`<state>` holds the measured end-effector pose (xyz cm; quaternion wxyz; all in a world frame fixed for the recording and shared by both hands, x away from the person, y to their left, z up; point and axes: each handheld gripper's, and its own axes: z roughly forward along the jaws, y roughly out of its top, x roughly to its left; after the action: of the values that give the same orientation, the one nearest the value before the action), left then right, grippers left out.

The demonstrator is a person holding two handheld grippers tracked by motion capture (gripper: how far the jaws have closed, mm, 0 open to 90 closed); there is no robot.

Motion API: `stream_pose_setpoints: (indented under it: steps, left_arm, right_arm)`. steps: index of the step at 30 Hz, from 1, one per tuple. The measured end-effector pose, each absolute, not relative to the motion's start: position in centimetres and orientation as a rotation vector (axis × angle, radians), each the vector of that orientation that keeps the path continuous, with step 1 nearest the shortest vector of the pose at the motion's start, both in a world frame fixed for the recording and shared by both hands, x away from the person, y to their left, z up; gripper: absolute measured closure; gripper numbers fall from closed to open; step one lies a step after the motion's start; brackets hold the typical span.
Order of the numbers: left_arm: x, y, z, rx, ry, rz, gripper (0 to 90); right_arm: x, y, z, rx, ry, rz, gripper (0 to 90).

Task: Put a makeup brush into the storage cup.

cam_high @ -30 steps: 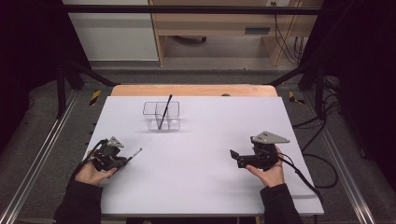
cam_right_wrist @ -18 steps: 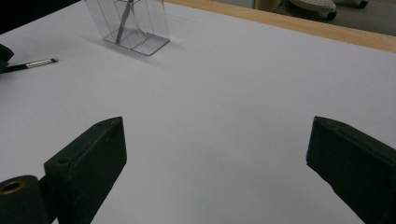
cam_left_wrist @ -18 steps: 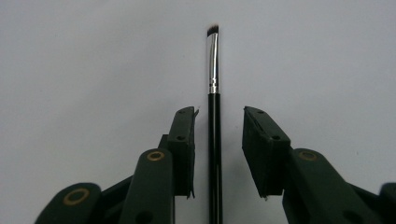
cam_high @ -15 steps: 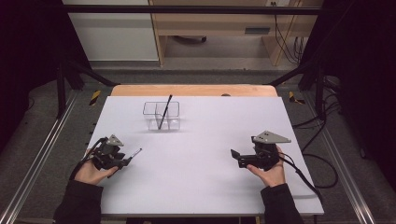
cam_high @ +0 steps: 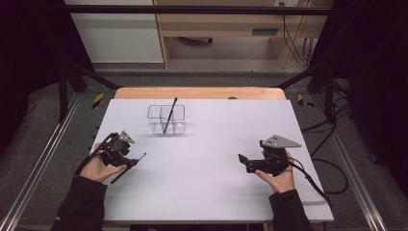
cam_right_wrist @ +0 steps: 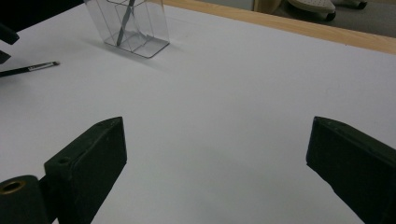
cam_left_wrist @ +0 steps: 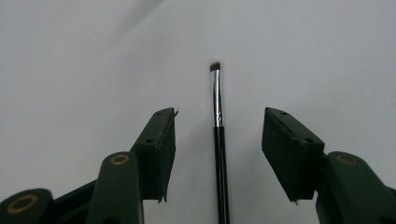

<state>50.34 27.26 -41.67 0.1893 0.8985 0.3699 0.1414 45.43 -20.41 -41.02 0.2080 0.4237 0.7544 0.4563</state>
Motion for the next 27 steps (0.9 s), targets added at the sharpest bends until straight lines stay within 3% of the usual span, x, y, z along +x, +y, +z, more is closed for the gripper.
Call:
stream_pose_setpoints:
  steps: [8, 27]
  left_arm:
    - [50.9, 26.7, -42.3, 2.571, 1.034, 0.389, 44.8]
    - [51.7, 26.6, -44.2, 2.66, 1.067, 0.277, 63.7]
  right_arm:
    - [45.4, -20.5, -41.0, 1.179, 2.097, 1.274, 5.5]
    - [45.6, -20.2, -41.2, 1.176, 2.114, 1.268, 5.7]
